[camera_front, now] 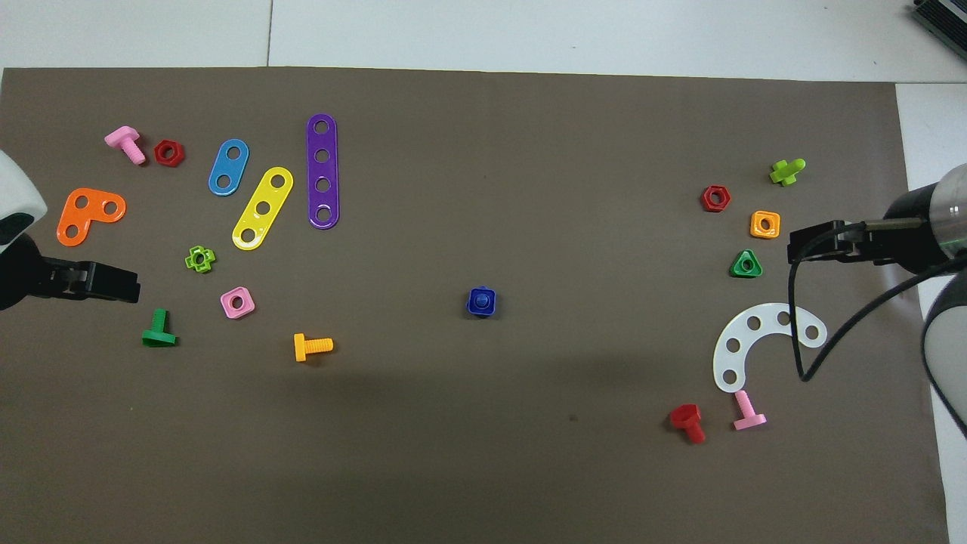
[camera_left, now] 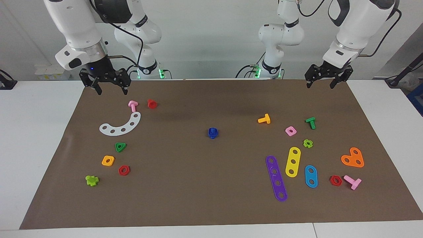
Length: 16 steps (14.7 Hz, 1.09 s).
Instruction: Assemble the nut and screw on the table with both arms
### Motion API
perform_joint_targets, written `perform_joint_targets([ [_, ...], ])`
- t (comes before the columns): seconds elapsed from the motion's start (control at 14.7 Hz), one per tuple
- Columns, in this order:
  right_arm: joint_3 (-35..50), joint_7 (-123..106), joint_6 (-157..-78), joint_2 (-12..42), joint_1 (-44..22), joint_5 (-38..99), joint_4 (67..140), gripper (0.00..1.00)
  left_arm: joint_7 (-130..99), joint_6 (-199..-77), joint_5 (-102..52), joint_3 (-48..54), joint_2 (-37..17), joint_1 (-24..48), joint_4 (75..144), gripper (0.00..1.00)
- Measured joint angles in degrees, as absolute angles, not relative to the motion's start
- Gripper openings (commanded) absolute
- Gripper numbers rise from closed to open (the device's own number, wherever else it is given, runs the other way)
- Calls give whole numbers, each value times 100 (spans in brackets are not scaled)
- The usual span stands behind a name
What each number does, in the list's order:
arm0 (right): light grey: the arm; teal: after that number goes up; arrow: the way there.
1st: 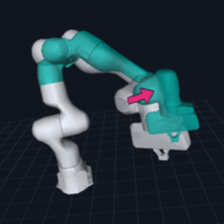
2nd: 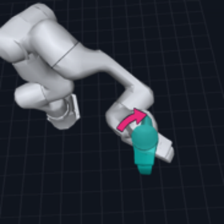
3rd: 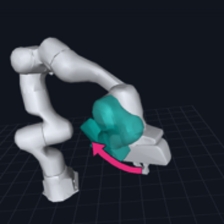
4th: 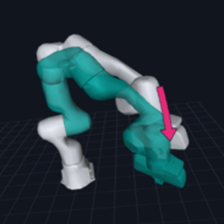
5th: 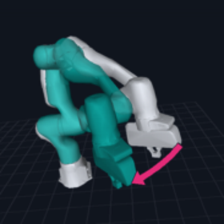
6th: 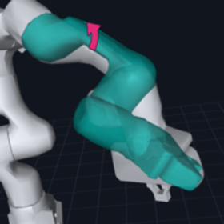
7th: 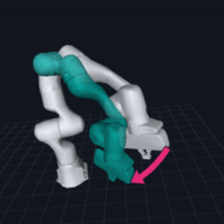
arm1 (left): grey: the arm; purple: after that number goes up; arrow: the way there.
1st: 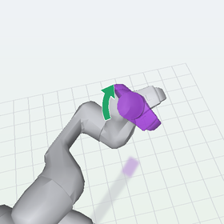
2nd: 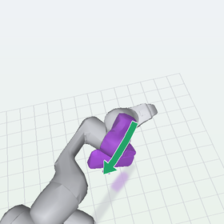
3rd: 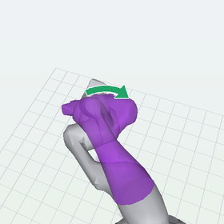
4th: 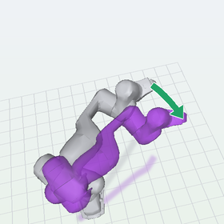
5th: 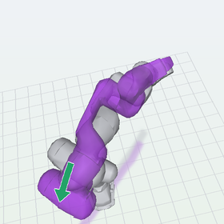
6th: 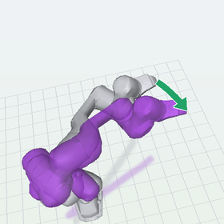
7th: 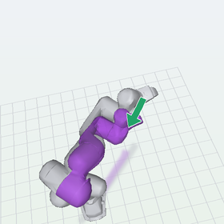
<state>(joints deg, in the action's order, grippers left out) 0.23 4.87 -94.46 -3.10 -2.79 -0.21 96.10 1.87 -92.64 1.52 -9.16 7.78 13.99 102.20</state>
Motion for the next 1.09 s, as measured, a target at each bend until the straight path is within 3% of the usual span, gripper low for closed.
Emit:
perform_joint_targets([
  [0.82,23,487,-9446,-310,-279,-21,9610,100,187,-9420,152,-919,666,1352,10054,100],
  [0.95,23,487,-9446,-310,-279,-21,9610,100,193,-9420,152,-590,657,908,10054,100],
  [1.09,23,487,-9446,-310,-279,-21,9610,100,206,-9419,151,296,648,-18,10054,100],
])
